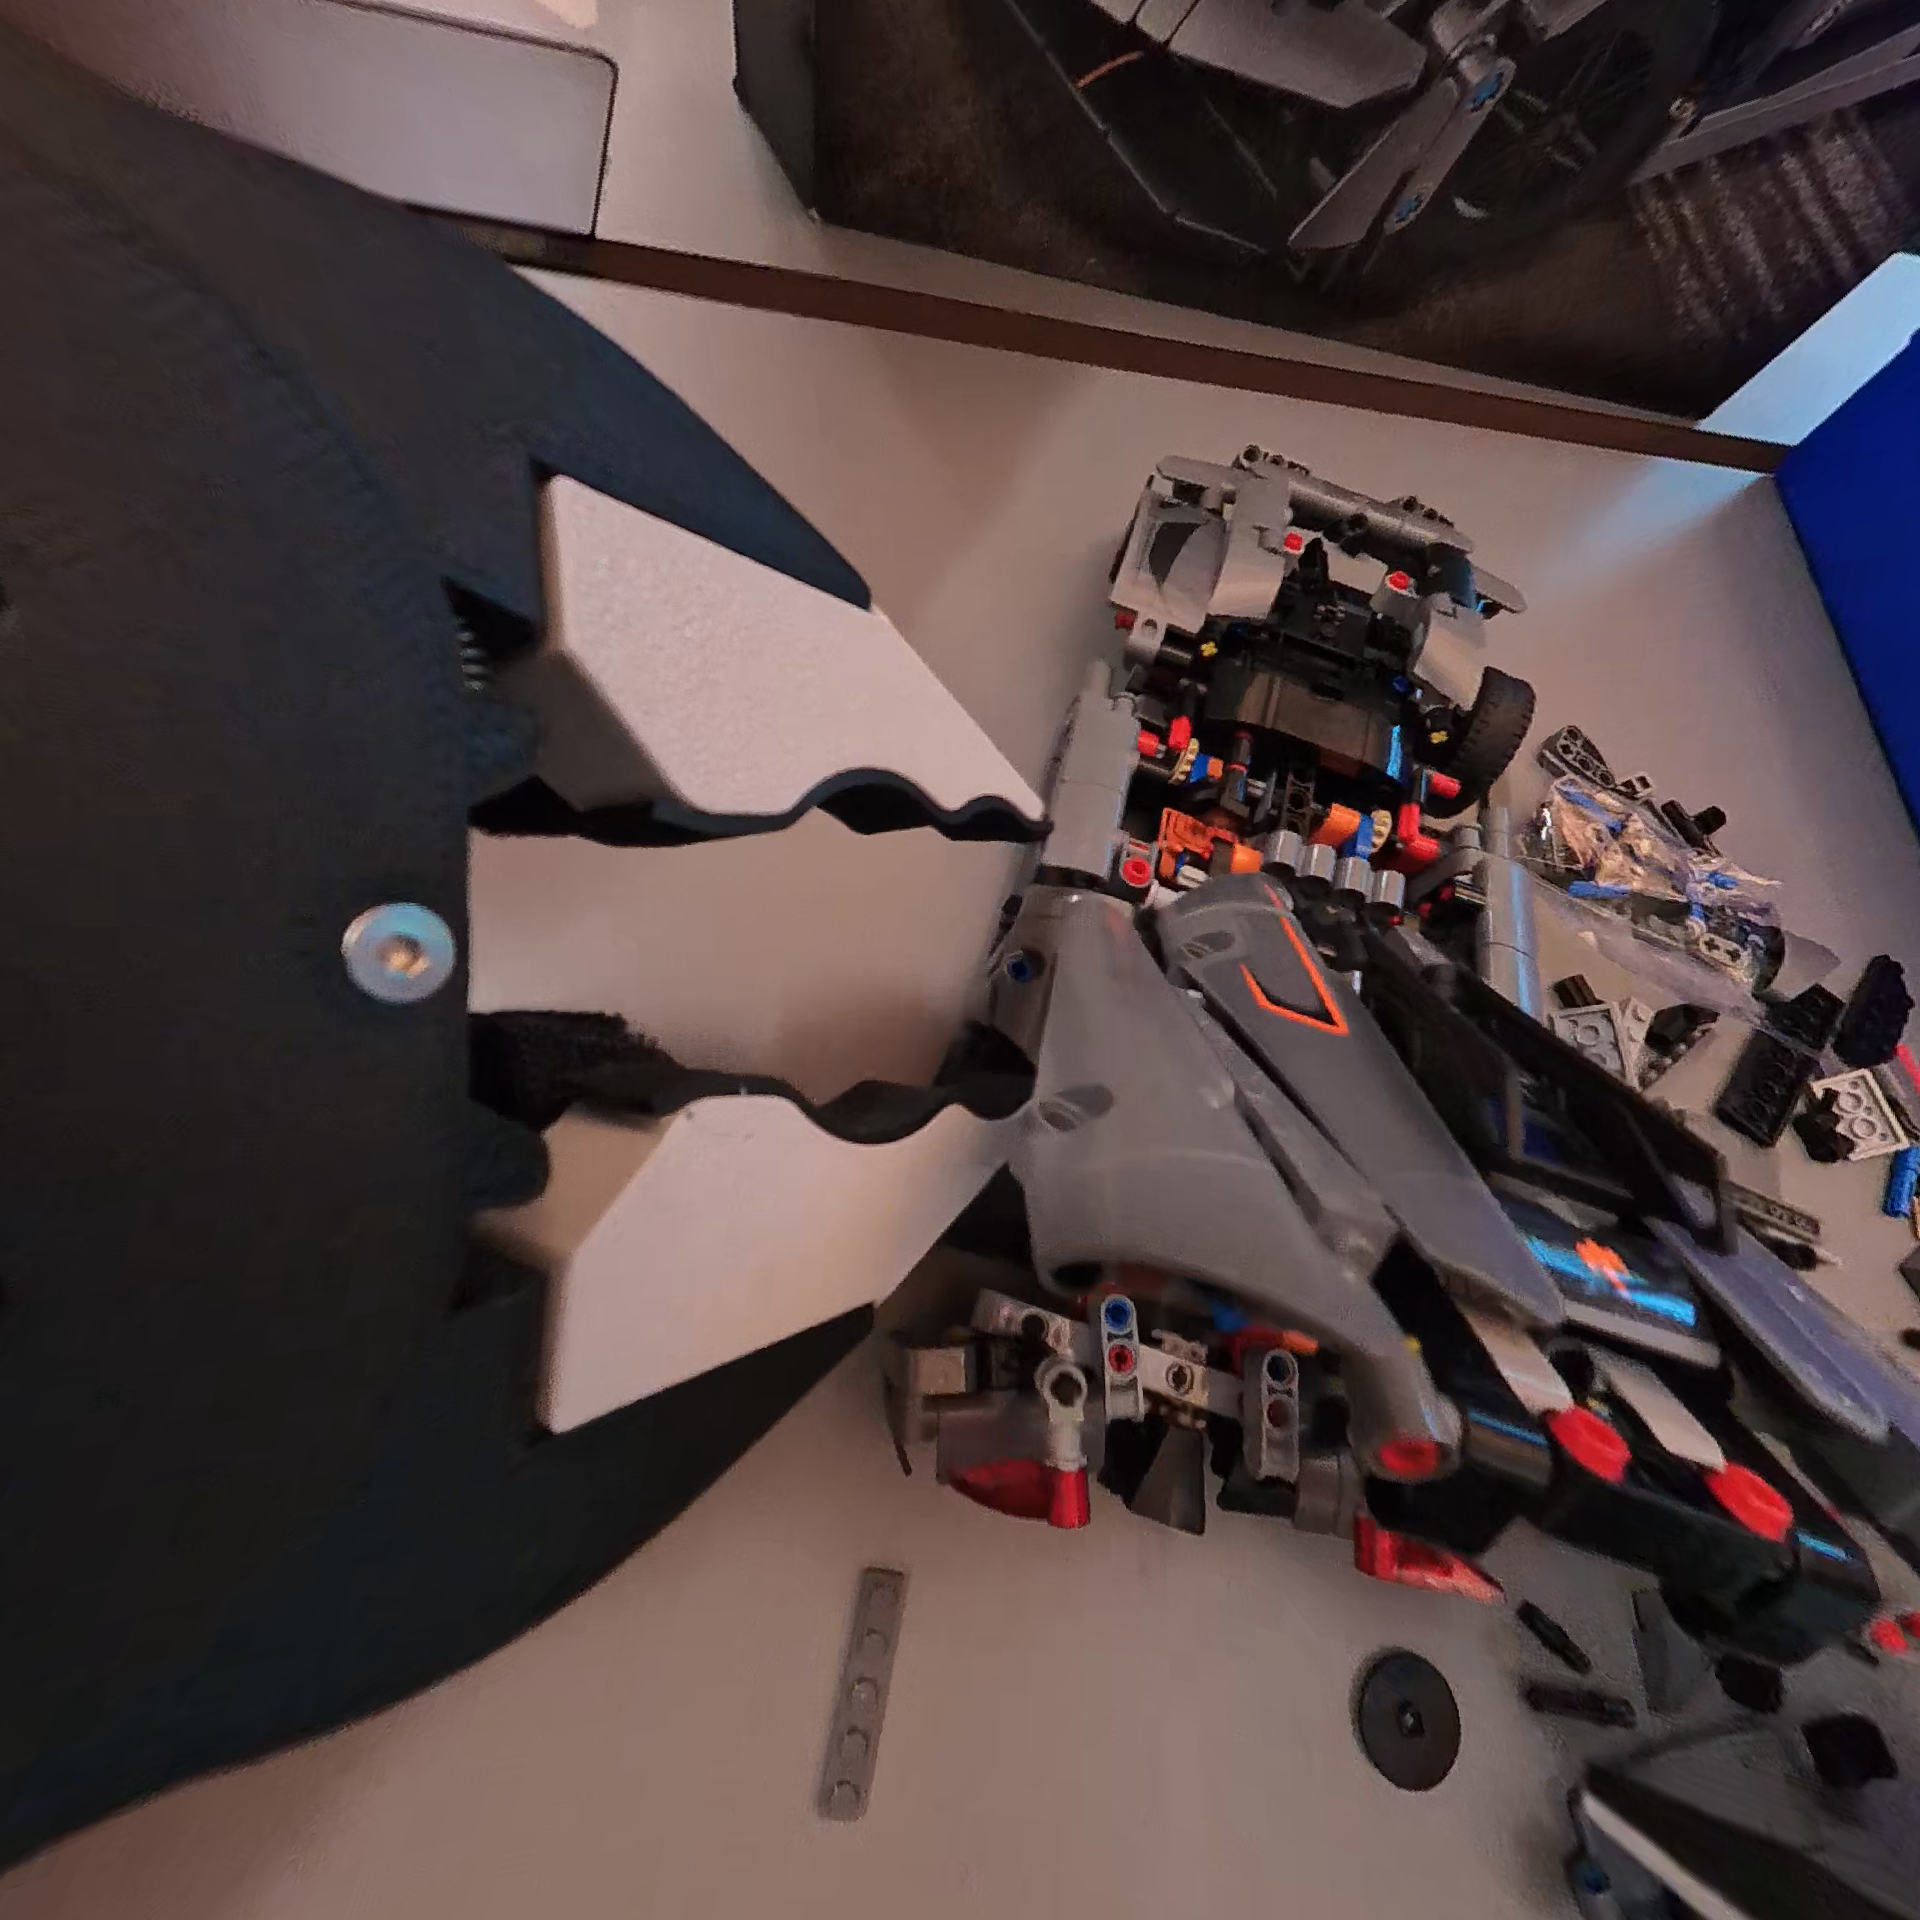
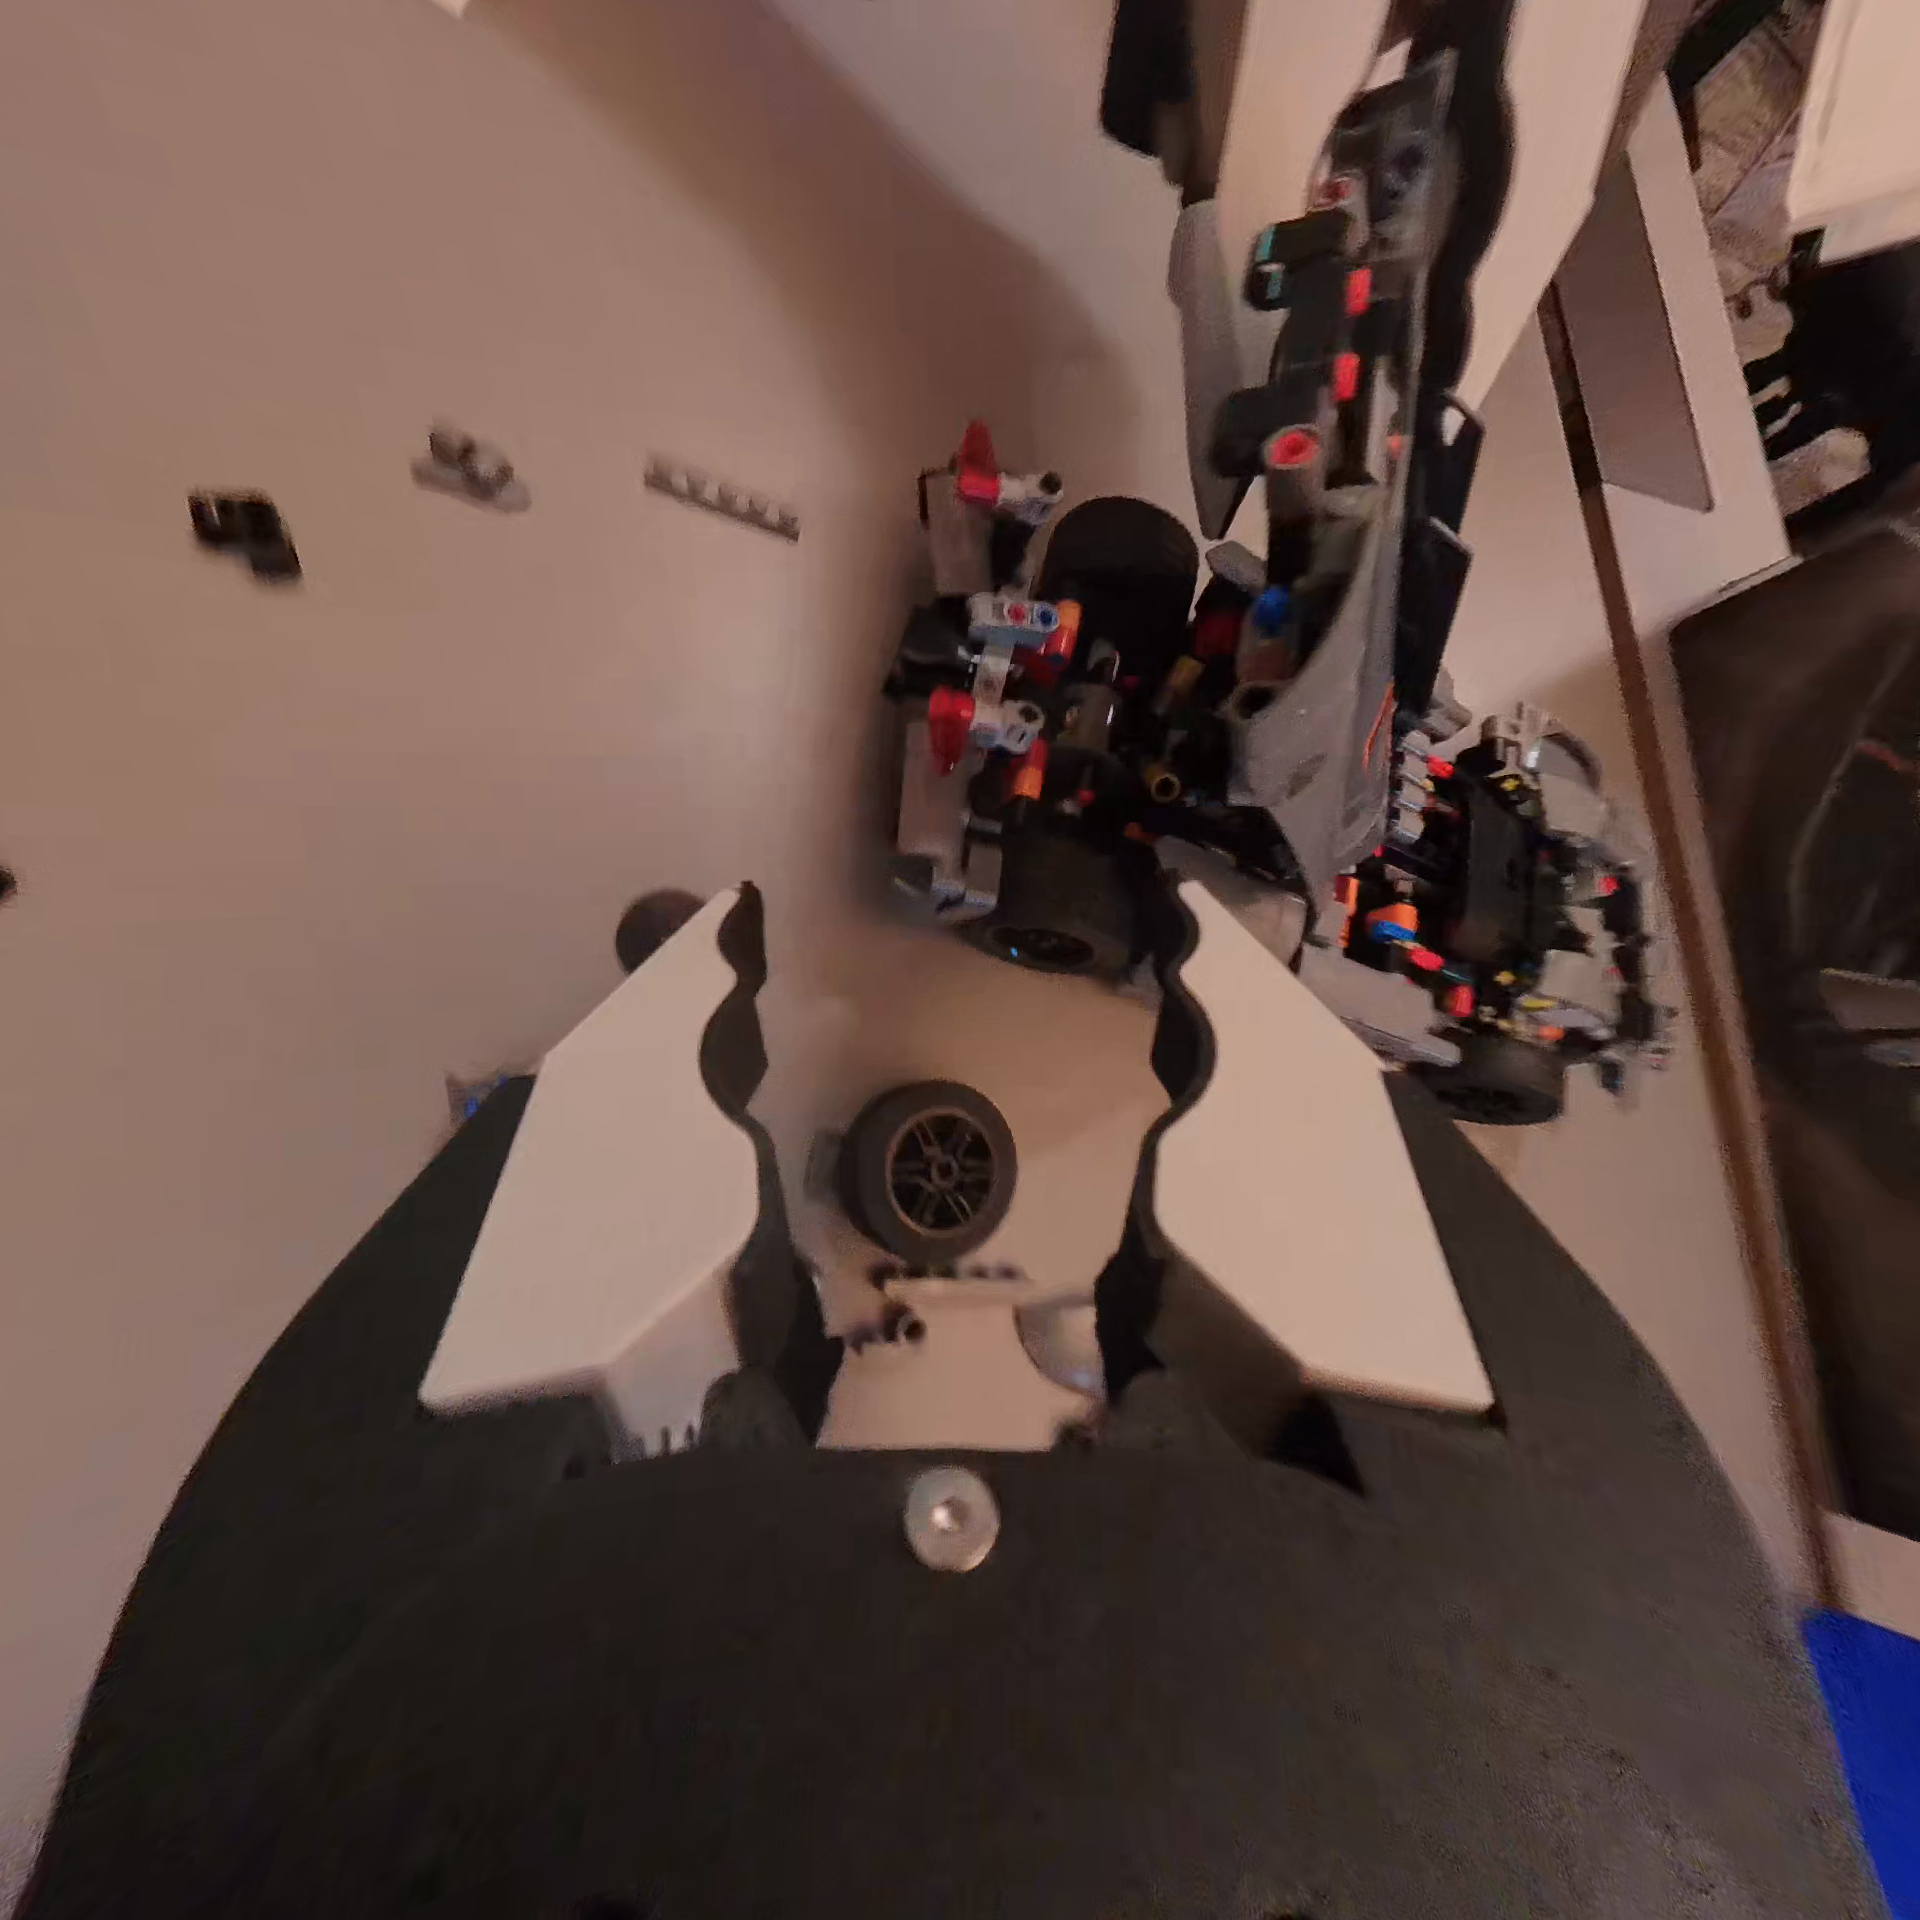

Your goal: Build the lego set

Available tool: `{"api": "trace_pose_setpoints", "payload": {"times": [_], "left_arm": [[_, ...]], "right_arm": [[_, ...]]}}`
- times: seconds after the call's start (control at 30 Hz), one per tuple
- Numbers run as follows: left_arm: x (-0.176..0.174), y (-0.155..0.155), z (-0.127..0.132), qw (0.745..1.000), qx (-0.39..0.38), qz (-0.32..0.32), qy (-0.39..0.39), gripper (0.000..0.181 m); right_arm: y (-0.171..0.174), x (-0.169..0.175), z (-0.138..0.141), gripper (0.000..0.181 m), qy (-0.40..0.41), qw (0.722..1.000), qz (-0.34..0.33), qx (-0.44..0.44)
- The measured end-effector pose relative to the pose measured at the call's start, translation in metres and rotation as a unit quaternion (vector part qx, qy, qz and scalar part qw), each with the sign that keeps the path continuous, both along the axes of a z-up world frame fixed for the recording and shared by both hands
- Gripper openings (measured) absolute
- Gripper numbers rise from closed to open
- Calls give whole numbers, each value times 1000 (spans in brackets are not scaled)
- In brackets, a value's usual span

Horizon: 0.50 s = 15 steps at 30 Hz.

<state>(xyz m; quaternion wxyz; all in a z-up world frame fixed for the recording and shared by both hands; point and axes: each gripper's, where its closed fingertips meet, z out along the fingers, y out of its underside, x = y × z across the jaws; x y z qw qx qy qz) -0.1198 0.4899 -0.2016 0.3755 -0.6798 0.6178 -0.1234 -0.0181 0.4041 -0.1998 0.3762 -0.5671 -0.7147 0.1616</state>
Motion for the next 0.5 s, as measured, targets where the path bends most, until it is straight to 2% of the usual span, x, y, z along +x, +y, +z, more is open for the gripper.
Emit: {"api": "trace_pose_setpoints", "payload": {"times": [0.1,0.17,0.33,0.4,0.5], "left_arm": [[1,0,-3,1000,-23,1,-14,46],[2,1,-5,999,-36,3,-23,48],[7,-1,-11,998,-58,3,-35,48],[8,-1,-13,997,-64,6,-35,47],[10,-1,-11,996,-73,8,-49,46]], "right_arm": [[2,9,-1,91,-63,992,28,103],[2,14,-6,92,-119,978,46,166],[0,2,-28,101,-210,943,85,244],[7,-6,-32,94,-224,931,83,277],[18,-13,-32,91,-244,916,78,308]]}}
